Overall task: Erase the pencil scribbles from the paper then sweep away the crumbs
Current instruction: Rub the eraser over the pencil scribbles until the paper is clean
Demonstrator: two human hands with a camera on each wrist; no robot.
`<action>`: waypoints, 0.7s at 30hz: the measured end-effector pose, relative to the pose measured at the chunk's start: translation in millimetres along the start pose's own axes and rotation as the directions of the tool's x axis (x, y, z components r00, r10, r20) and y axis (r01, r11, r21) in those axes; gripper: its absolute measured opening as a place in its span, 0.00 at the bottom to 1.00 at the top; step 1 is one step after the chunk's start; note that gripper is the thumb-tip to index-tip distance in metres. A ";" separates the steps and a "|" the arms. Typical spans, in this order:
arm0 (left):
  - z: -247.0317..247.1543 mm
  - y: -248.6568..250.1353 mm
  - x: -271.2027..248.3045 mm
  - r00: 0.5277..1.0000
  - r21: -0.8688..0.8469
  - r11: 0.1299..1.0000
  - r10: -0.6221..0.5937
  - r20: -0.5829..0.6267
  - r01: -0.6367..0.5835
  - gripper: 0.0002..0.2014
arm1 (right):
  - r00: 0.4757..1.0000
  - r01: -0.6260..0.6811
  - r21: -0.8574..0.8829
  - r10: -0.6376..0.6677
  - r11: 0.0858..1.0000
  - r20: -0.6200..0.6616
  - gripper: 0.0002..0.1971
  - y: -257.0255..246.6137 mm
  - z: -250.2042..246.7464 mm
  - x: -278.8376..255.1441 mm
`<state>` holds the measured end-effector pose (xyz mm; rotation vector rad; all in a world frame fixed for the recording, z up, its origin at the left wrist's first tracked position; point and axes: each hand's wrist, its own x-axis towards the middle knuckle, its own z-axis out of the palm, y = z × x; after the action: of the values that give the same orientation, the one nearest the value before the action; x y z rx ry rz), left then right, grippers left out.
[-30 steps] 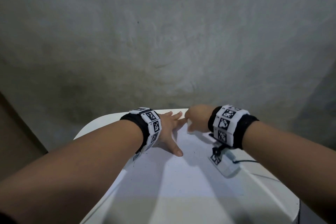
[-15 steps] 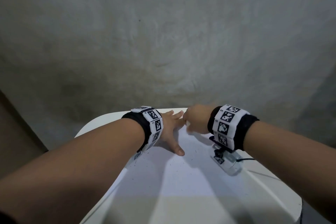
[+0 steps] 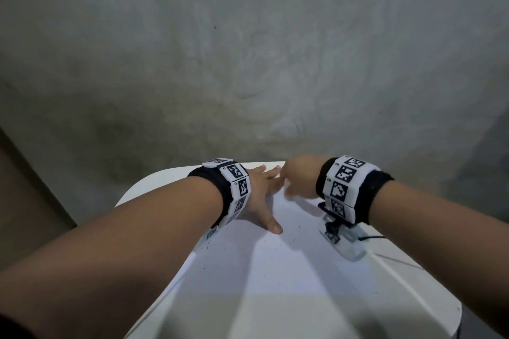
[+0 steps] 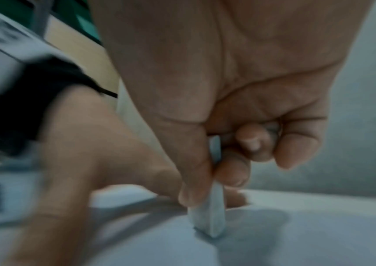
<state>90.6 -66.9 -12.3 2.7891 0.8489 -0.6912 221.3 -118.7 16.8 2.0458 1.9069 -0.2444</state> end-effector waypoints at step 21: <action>-2.4 -0.2 -0.6 0.999 0.024 1.000 -0.006 0.035 0.005 0.60 | 0.994 -0.104 -0.038 0.103 0.994 -0.020 0.15 10.9 -6.2 -8.0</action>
<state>90.9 -66.4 -9.9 2.7884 0.8472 -0.7538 230.8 -124.5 26.7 2.1204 1.7947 -0.1627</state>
